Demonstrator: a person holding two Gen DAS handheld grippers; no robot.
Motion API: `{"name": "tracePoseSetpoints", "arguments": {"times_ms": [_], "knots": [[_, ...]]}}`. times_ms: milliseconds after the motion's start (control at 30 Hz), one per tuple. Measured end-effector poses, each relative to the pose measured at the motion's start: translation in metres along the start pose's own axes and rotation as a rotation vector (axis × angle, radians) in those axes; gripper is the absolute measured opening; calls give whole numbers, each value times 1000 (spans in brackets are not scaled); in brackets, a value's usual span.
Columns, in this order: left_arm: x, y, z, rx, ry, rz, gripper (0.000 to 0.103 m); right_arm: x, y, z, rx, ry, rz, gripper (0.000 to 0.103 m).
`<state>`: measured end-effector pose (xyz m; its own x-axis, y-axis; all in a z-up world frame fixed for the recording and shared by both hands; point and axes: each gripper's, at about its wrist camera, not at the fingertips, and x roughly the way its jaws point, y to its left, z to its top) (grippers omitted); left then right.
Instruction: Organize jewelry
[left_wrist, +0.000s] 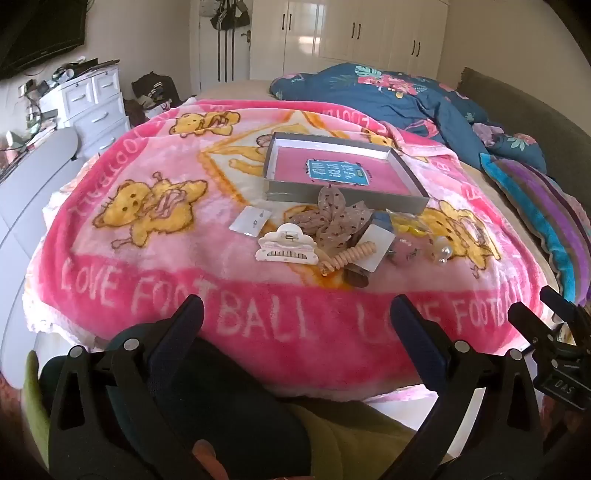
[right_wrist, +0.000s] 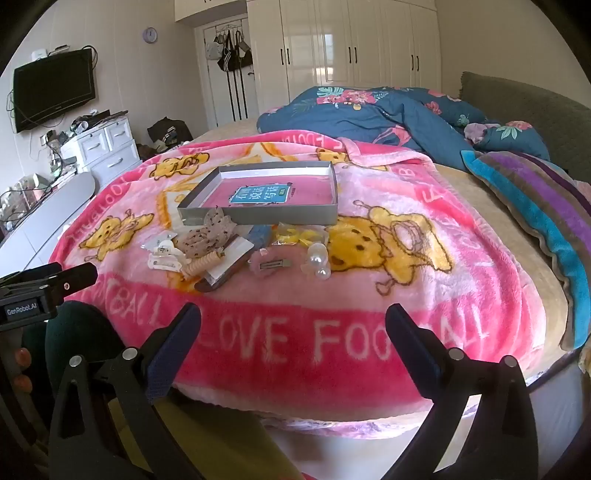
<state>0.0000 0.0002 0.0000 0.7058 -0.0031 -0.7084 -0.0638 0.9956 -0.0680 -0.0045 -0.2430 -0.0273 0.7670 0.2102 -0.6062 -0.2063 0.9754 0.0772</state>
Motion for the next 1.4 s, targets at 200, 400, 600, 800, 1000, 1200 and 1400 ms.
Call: {"name": "tracePoseSetpoints", "arguments": {"times_ms": [200, 400, 600, 800, 1000, 1200, 1400], "knots": [[-2, 2, 0, -4, -7, -5, 95, 0, 0, 0, -4, -2, 4, 99], [0, 0, 0, 2, 0, 4, 95, 0, 0, -1, 3, -3, 3, 99], [0, 0, 0, 2, 0, 1, 95, 0, 1, -1, 4, -2, 4, 99], [0, 0, 0, 3, 0, 2, 95, 1, 1, -1, 3, -1, 5, 99], [0, 0, 0, 2, 1, 1, 95, 1, 0, -1, 5, 1, 6, 99], [0, 0, 0, 3, 3, 2, 95, 0, 0, -2, 5, 0, 6, 99], [0, 0, 0, 2, 1, 3, 95, -1, 0, -2, 6, 0, 7, 99]]}}
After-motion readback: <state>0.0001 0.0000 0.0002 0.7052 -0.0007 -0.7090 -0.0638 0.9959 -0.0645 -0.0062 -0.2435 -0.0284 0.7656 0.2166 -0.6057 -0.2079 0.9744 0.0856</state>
